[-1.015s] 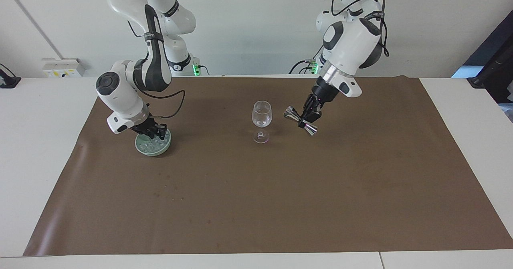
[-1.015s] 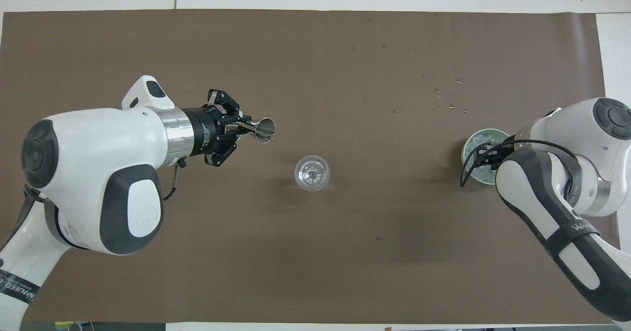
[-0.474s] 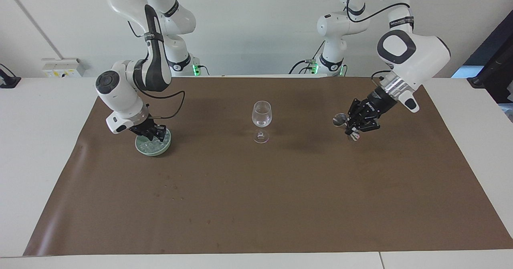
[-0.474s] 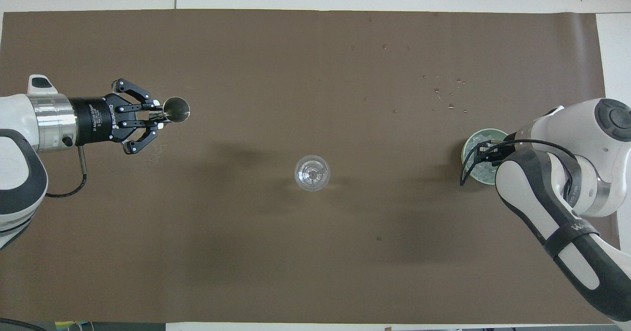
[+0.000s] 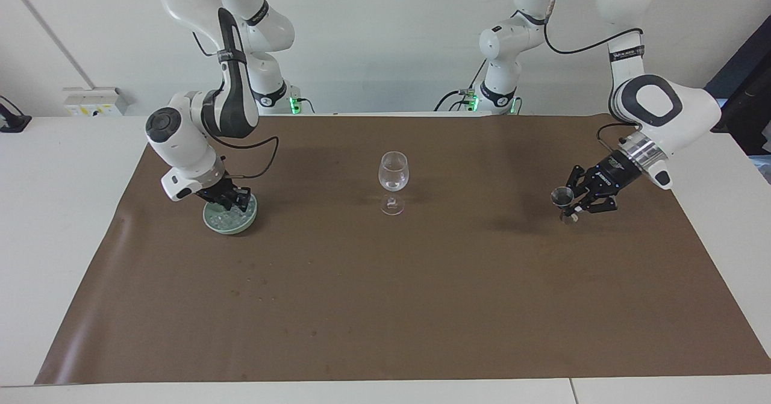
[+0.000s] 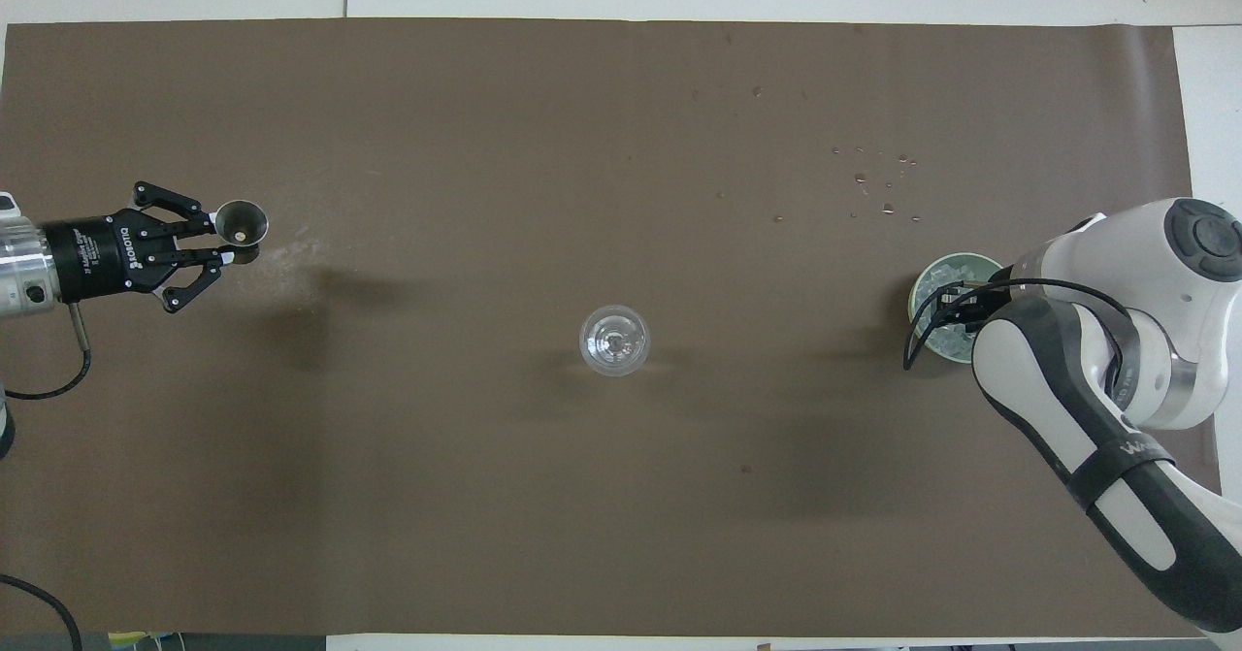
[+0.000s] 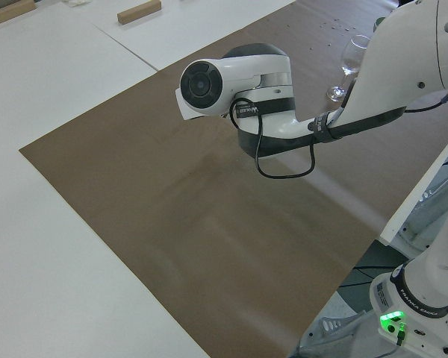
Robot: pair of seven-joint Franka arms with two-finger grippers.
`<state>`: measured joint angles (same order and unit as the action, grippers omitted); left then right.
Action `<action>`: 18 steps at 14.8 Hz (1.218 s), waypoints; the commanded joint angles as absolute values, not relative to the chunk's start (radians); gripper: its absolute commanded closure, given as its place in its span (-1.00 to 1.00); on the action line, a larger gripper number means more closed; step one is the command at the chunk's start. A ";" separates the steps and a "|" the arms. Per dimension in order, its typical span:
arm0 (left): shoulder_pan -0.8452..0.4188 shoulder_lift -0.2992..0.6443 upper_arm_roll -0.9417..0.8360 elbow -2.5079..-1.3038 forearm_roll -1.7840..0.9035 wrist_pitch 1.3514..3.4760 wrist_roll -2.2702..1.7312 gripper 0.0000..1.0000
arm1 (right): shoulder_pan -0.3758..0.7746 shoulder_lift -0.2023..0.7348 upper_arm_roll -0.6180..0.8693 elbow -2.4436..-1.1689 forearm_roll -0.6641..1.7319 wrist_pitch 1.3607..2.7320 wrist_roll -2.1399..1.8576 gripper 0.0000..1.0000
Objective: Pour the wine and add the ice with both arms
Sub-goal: 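Carry the silver bottle back to its spot with the left gripper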
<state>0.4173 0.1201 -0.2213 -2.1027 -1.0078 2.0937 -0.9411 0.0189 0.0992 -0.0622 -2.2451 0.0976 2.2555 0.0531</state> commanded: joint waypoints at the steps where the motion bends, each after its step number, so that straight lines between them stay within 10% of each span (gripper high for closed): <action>1: 0.493 0.182 -0.232 -2.092 -1.075 2.065 -0.867 1.00 | 0.012 0.078 -0.055 -2.272 0.107 2.270 0.060 0.33; 18: 0.607 0.166 -0.235 -2.390 -1.538 2.034 -0.502 1.00 | 0.014 0.077 -0.055 -2.264 0.107 2.270 0.063 0.48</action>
<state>0.6083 0.2074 -0.2322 -2.3522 -1.4902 2.0291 -0.5154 0.0193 0.0964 -0.0620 -2.2471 0.0976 2.2569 0.0531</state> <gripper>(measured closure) 0.780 0.736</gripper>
